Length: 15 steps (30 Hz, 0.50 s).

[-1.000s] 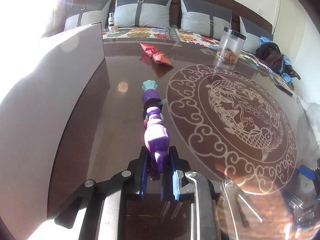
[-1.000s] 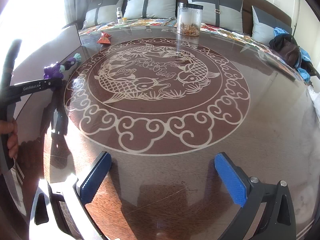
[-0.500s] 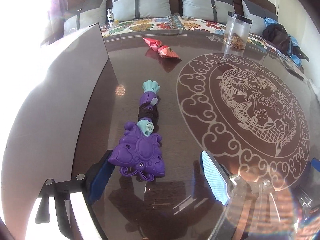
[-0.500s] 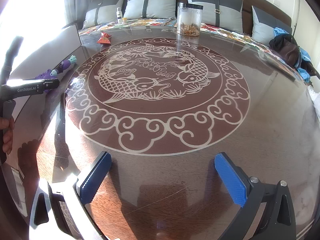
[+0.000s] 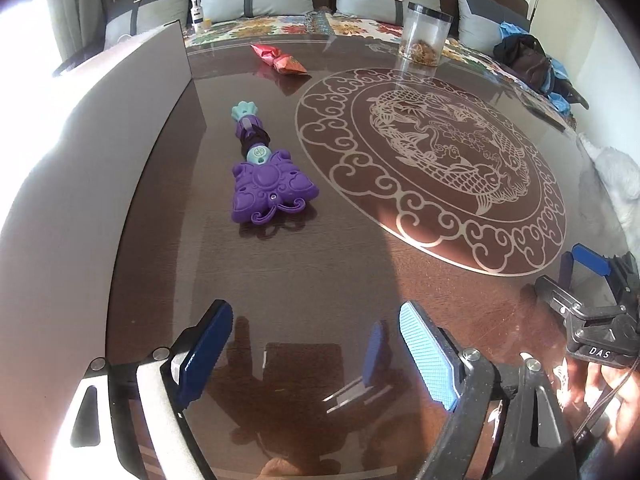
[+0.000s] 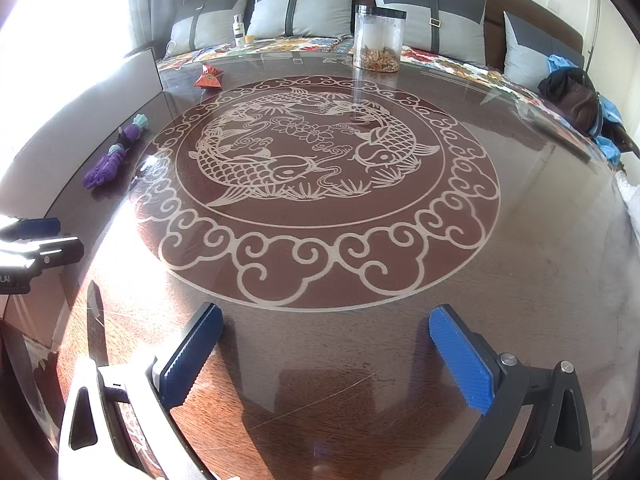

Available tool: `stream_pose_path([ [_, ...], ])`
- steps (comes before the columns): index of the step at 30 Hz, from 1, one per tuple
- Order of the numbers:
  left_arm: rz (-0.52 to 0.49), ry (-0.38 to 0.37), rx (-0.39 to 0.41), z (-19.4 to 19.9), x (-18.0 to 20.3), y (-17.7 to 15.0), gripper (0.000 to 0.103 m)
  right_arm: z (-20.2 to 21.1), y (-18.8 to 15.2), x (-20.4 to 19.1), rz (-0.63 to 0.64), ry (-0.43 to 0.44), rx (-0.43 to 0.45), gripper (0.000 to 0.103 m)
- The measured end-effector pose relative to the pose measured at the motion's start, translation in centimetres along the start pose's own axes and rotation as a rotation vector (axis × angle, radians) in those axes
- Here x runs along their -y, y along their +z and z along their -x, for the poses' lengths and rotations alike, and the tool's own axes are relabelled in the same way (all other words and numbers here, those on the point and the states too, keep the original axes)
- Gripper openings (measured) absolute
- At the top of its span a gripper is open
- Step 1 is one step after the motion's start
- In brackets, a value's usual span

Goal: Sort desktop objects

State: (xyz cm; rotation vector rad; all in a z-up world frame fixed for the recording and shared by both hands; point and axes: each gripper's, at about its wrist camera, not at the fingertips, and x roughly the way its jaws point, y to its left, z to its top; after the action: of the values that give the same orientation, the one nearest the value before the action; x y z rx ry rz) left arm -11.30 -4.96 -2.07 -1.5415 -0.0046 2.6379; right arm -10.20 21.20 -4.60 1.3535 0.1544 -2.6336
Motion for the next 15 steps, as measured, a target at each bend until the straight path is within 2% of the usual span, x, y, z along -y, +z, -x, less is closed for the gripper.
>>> stream_pose_path([
  [3,0.042,0.014,0.056,1.1,-0.9,0.8,0.085,0.0,0.0,0.0,0.0,0.0,0.0,0.103],
  [7,0.071,0.032,0.07,0.7,-2.0,2.9,0.085,0.0,0.0,0.0,0.0,0.0,0.0,0.103],
  [10,0.055,0.071,0.093,-0.1,-2.1,4.6,0.086,0.0,0.0,0.0,0.0,0.0,0.0,0.103],
  [15,0.07,0.086,0.07,-3.2,-2.6,7.0,0.086,0.0,0.0,0.0,0.0,0.0,0.0,0.103],
])
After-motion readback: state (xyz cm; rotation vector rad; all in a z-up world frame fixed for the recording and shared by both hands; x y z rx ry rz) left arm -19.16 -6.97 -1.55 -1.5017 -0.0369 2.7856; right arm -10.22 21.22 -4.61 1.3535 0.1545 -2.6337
